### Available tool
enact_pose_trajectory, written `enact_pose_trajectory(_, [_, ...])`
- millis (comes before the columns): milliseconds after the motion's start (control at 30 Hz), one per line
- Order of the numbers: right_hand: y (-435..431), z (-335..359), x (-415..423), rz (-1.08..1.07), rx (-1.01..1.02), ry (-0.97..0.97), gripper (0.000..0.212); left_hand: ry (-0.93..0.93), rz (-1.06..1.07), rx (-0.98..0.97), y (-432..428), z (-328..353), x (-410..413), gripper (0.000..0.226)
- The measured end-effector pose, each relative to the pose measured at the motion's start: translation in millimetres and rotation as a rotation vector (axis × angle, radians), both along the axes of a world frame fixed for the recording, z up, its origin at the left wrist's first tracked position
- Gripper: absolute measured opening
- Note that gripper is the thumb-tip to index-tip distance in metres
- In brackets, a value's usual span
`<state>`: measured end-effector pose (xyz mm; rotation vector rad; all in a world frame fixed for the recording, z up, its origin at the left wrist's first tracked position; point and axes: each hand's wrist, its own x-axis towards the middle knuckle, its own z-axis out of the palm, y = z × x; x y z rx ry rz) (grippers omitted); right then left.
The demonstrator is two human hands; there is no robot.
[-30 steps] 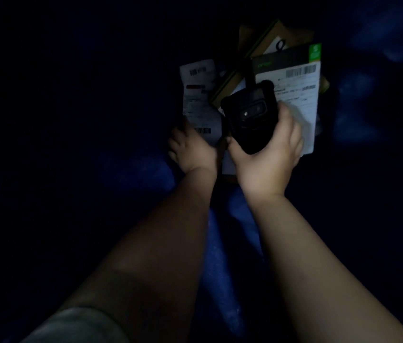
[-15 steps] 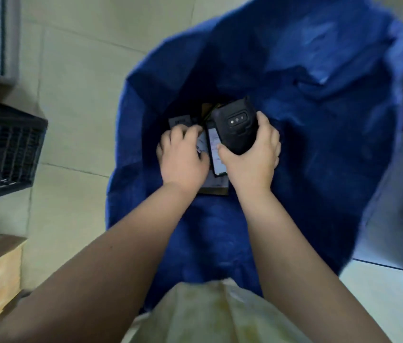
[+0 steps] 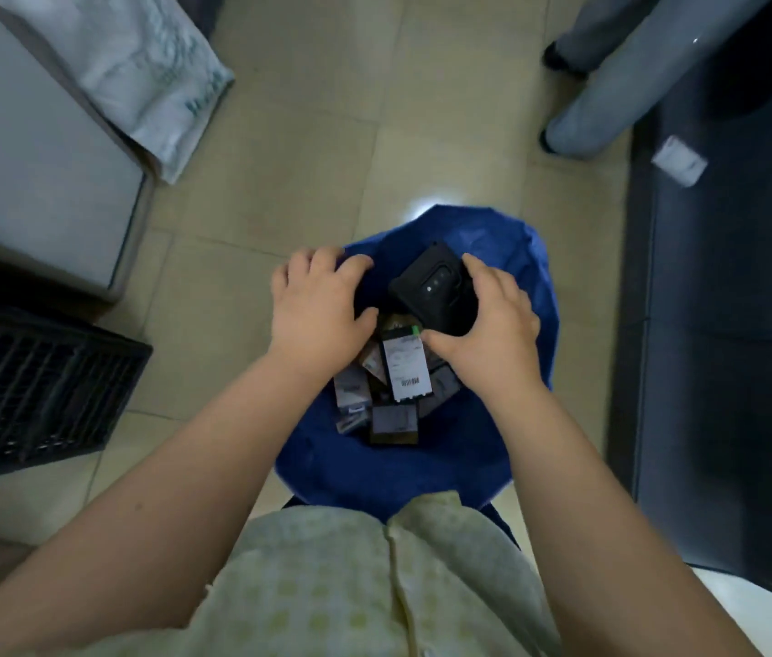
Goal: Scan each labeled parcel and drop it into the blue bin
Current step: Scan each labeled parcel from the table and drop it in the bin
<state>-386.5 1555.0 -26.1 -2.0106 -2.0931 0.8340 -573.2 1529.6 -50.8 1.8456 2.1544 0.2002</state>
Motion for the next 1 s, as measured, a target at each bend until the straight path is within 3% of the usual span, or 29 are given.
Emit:
enact_pose_trajectory(200, [-0.9, 68.1, 3.6, 0.189, 0.032, 0.079, 0.093, -0.064, 0.234, 0.117, -31.9, 72.0, 3.8, 0.056])
enact_pose_trajectory(567, [-45.6, 144.5, 14.4, 0.714, 0.179, 0.137, 0.088, 0.062, 0.757, 0.266, -165.4, 151.3, 50.8, 0.055])
enact_pose_trajectory(733, [-99.6, 168.8, -9.4, 0.959, 0.25, 0.177, 0.082, 0.13, 1.025, 0.314, -252.3, 181.2, 61.3, 0.056])
enact_pose_trajectory(1000, [-244.8, 205.8, -59.9, 1.407, 0.314, 0.259, 0.09, 0.172, 1.462, 0.351, -422.5, 218.8, 86.7, 0.055])
